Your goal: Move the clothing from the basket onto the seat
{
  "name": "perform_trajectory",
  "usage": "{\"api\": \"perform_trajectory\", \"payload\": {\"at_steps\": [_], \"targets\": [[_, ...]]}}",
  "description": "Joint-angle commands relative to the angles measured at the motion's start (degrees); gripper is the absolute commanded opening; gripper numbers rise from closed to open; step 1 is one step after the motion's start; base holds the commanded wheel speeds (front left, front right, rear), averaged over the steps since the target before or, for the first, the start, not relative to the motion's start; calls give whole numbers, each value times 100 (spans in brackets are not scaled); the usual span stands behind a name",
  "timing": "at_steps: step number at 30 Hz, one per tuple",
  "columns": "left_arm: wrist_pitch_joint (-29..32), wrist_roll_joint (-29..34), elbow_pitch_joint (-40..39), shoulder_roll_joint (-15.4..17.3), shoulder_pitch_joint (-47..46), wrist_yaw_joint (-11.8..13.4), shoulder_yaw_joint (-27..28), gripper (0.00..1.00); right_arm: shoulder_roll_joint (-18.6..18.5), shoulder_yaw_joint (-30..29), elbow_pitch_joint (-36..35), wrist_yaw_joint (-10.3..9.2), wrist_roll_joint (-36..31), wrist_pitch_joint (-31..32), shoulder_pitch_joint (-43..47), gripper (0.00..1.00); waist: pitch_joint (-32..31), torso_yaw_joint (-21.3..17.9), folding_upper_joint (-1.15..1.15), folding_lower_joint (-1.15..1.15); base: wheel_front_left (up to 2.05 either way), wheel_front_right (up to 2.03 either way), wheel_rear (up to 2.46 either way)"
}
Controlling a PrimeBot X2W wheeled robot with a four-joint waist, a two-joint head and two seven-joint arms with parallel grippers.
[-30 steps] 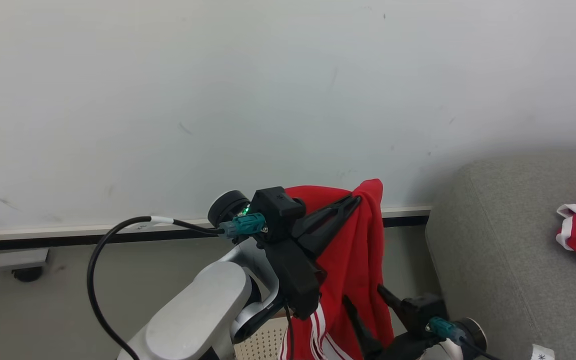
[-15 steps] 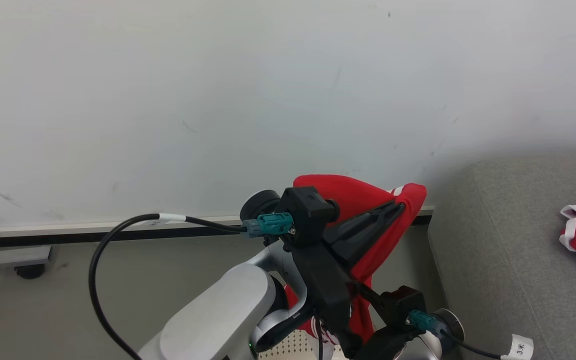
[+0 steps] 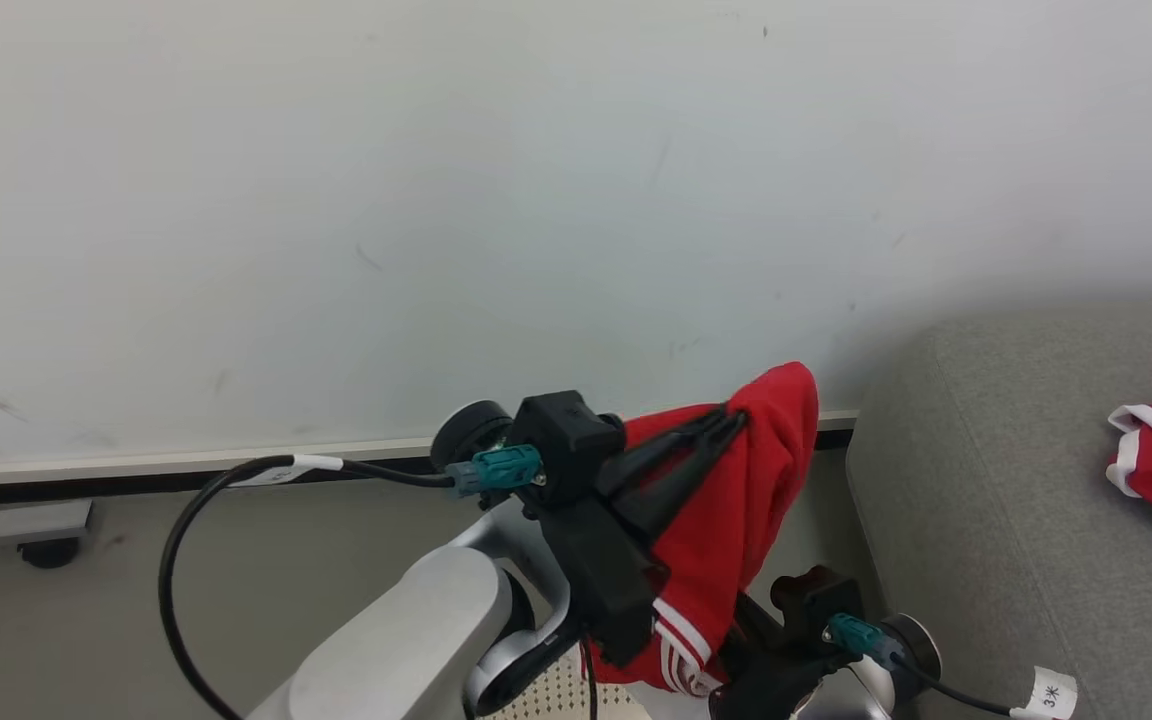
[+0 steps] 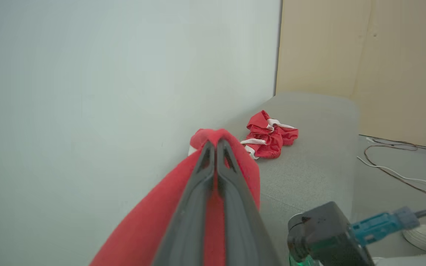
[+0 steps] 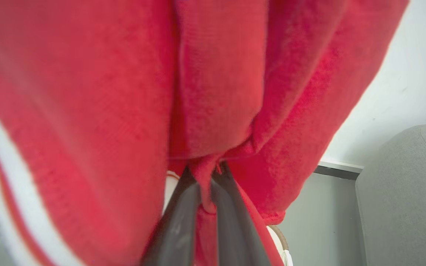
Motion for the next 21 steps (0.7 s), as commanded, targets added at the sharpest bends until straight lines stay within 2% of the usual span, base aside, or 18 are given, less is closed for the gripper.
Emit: {"api": "perform_trajectory", "payload": {"at_steps": [1,7,13,18,21], "targets": [[-95,52,74,55,95,39,17,100,18,-15,-37,-2,-39,0,-16,0,7,-52,0,0,0,0,0],[-672,319,712,366,356,114,76,100,33,-96,-143,-2,-100,55,91,0,32,-288,0,0,0,0,0],[-1166,171,1282,589,766,118,200,100,-42,-198,-318,-2,-153,159,205,0,79,-612,0,0,0,0,0],[-1481,-26,1476,667,1148,289,423,100,-113,-264,-456,-2,-185,270,316,0,150,-916,0,0,0,0,0],[-1617,-195,1541,691,1456,509,660,100,-186,-309,-611,-2,-218,376,412,0,215,-1162,0,0,0,0,0]]}}
